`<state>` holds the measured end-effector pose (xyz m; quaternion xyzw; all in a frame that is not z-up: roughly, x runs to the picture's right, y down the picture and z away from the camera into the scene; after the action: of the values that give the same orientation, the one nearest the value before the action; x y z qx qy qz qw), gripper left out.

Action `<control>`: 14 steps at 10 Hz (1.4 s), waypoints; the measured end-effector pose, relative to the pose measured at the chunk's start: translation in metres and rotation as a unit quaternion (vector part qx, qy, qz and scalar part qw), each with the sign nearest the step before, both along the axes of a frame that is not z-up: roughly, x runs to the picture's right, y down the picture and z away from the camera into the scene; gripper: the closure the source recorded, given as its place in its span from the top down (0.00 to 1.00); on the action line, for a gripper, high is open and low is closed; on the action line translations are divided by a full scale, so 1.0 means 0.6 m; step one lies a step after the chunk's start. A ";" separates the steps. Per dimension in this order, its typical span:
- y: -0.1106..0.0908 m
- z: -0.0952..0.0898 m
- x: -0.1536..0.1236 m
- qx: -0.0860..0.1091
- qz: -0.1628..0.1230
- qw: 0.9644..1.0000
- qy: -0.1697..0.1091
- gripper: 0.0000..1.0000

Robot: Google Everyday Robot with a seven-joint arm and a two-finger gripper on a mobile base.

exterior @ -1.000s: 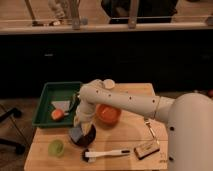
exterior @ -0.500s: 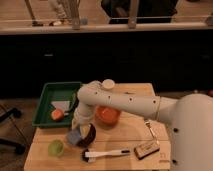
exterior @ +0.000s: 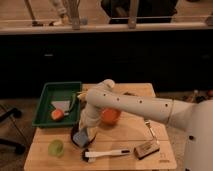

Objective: Wipe purple bowl with sponge

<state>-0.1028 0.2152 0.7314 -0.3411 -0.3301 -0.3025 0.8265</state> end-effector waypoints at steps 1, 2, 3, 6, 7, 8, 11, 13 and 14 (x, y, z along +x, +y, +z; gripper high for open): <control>-0.009 0.006 -0.002 0.004 0.004 1.000 0.001 0.05; -0.015 0.012 -0.005 0.006 0.005 1.000 -0.001 0.05; -0.018 0.016 -0.011 0.008 0.005 1.000 -0.005 0.05; -0.022 0.027 -0.035 0.007 0.003 1.000 -0.026 0.05; -0.019 0.027 -0.042 0.004 0.001 0.999 -0.035 0.05; -0.017 0.025 -0.046 0.003 -0.002 0.999 -0.041 0.05; 0.008 0.004 -0.057 -0.003 -0.023 0.998 -0.065 0.05; 0.016 -0.001 -0.050 0.000 -0.033 0.998 -0.062 0.05; 0.016 0.000 -0.047 0.004 -0.036 0.998 -0.056 0.05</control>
<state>-0.1308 0.2246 0.7313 -0.3319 -0.3620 -0.3519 0.7968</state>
